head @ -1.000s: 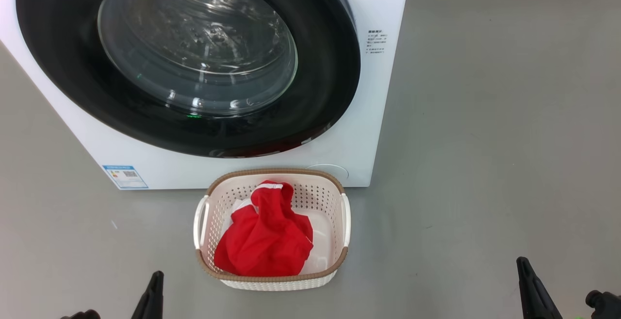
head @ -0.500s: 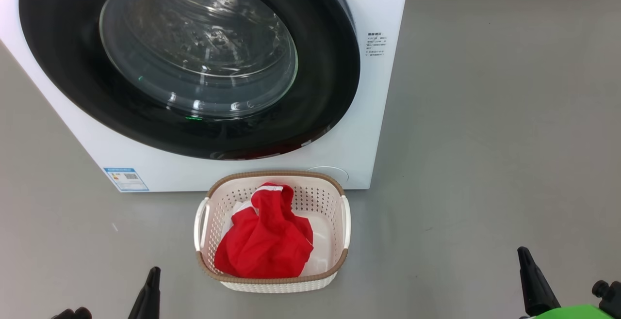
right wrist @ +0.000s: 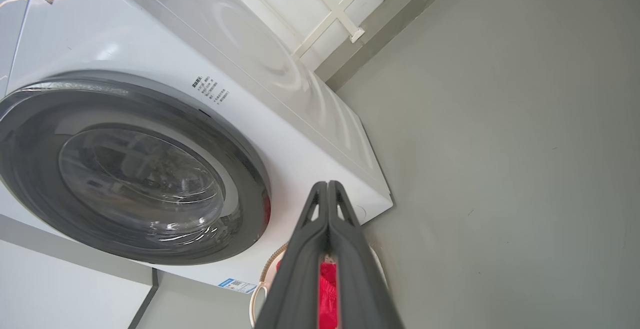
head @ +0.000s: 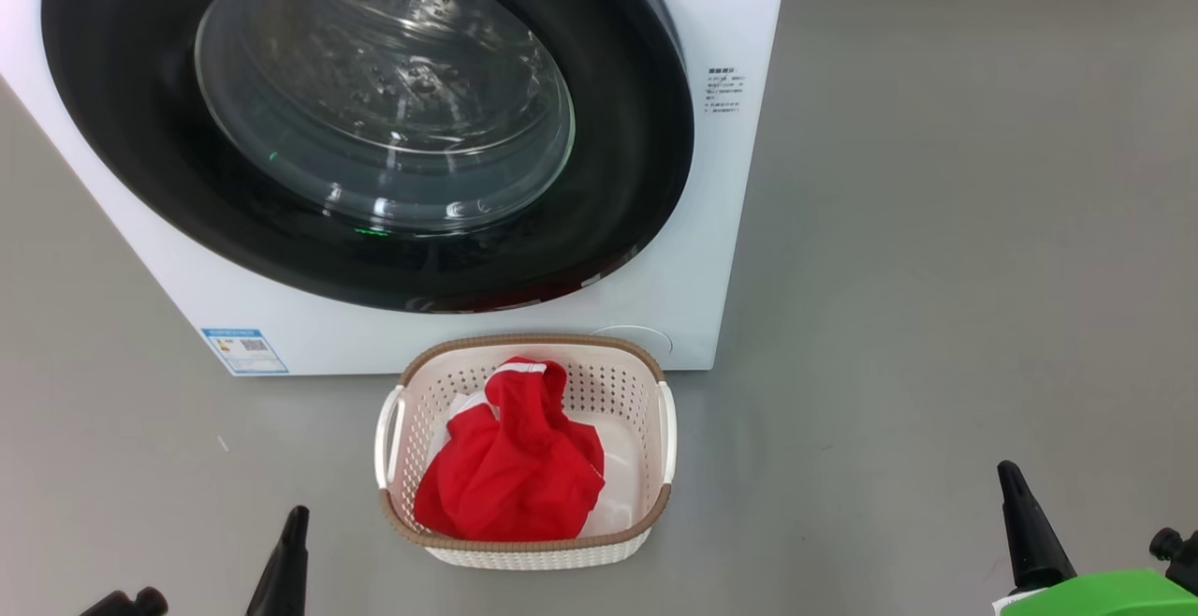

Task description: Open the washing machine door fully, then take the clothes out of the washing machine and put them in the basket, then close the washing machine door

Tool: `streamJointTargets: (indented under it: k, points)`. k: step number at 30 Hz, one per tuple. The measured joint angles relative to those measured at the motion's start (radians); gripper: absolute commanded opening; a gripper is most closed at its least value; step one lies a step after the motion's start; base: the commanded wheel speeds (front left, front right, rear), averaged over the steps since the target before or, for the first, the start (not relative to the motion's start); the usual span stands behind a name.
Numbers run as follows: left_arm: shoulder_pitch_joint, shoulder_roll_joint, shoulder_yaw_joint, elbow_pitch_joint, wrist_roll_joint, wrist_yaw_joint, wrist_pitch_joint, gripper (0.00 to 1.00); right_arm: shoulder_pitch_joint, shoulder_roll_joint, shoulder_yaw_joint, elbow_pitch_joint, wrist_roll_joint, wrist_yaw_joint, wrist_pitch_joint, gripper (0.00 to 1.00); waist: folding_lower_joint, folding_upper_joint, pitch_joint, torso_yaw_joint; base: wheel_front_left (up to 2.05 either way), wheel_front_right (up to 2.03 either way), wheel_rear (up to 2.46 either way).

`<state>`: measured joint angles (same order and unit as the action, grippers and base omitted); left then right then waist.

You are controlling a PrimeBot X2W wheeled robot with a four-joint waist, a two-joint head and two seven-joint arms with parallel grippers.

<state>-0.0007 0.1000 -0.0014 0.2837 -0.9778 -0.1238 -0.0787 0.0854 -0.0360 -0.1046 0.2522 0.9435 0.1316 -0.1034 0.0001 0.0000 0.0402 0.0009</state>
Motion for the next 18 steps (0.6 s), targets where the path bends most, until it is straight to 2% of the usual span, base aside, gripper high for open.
streamJointTargets:
  k: [18]
  points:
    - [-0.009, -0.016, 0.020, -0.002, -0.176, 0.000, 0.050, 0.00, -0.035, -0.004, 0.000, 0.005, 0.187, 0.000, 0.053, 0.00, 0.0000, 0.0000, -0.010, 0.000, 0.00, 0.00, 0.00]
